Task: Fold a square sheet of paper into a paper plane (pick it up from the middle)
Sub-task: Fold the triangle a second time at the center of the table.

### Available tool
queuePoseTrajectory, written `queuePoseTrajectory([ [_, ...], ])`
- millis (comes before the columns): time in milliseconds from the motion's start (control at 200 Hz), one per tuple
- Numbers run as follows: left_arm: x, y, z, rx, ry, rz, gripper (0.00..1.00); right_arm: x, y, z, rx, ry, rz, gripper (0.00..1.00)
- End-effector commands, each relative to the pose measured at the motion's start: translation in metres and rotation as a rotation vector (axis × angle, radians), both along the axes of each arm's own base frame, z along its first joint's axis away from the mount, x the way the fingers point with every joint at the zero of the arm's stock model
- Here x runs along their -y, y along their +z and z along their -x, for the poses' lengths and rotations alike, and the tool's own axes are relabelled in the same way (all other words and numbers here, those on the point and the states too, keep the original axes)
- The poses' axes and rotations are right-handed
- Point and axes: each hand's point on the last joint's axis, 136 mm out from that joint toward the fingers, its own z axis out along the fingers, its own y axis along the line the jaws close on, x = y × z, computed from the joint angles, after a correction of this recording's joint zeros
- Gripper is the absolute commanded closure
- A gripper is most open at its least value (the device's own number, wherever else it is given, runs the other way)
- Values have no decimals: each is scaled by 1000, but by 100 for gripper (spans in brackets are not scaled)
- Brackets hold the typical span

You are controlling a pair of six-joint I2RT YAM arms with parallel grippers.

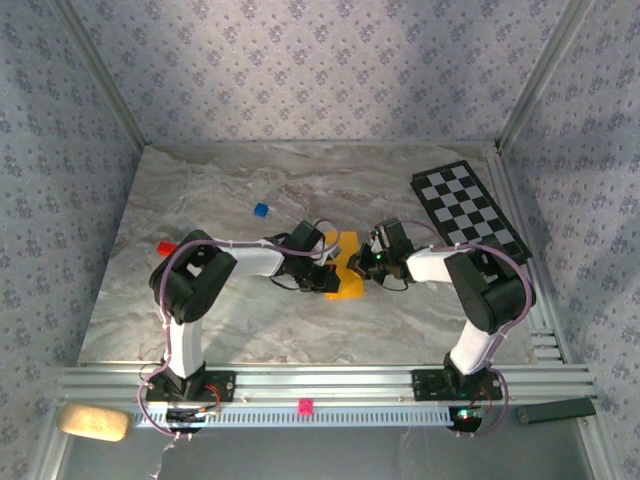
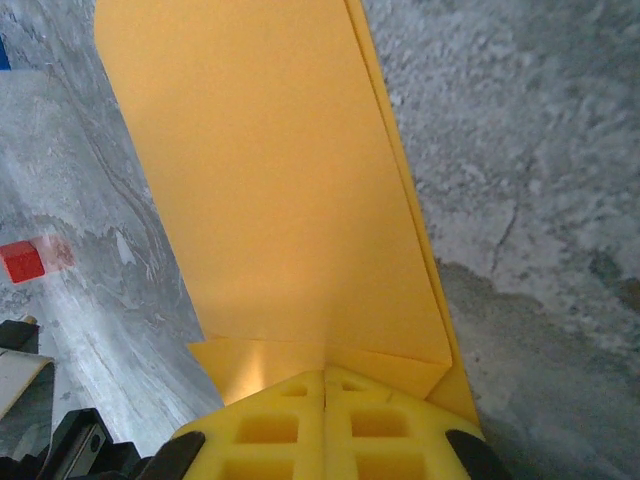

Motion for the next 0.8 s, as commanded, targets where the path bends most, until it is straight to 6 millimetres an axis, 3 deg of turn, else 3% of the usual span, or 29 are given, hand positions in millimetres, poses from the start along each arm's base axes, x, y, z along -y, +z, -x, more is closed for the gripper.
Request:
queuePoseTrajectory([
  [0,-20,-10,23,-54,-12,-69,100,25,-38,28,-127,-17,131,98],
  [510,-33,-8,38,-56,-38,-78,97,24,-35,27,-119,-18,129,98],
  [670,-18,24,30,0,-38,36,95,23,-32,25,-115,-17,122,98],
  [795,-8,58,9,85,-5,128,95,23,-31,24,-109,-18,122,97],
])
